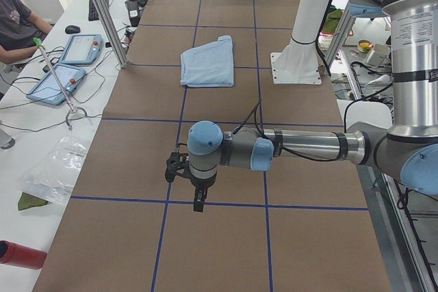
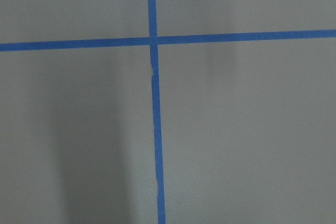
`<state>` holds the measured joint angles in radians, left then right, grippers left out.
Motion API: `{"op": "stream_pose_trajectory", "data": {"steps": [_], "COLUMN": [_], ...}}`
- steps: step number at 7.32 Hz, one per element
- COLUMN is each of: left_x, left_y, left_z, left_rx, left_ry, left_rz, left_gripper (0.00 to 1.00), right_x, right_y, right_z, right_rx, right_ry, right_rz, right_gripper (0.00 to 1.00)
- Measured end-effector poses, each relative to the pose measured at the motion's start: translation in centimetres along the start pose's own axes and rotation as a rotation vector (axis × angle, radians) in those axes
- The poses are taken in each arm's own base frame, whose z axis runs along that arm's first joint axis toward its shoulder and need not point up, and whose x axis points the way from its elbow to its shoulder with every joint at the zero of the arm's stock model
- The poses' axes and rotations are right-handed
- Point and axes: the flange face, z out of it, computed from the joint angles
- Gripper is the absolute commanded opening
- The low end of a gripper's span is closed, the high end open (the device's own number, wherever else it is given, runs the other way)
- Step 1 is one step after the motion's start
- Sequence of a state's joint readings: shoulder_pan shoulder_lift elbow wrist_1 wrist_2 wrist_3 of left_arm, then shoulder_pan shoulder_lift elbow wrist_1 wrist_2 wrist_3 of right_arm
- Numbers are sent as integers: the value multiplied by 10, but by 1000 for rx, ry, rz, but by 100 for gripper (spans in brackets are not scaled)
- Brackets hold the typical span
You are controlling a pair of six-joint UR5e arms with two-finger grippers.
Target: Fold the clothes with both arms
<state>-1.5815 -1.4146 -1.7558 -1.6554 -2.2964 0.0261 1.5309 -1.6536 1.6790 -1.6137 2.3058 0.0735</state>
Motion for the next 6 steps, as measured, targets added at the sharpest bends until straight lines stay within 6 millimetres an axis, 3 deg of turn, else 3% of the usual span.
{"op": "stream_pose_trajectory", "data": {"steps": [6], "left_x": [1], "left_y": [4], "left_z": [4], "left_rx": [-9], "left_ry": [46], "left_rz": [-86], "left_gripper": [100], "right_x": [-1], "right_y": [0], "right_z": [-1], "right_rx": [1], "right_ry": [-2], "right_rz": [0], "right_gripper": [100]}}
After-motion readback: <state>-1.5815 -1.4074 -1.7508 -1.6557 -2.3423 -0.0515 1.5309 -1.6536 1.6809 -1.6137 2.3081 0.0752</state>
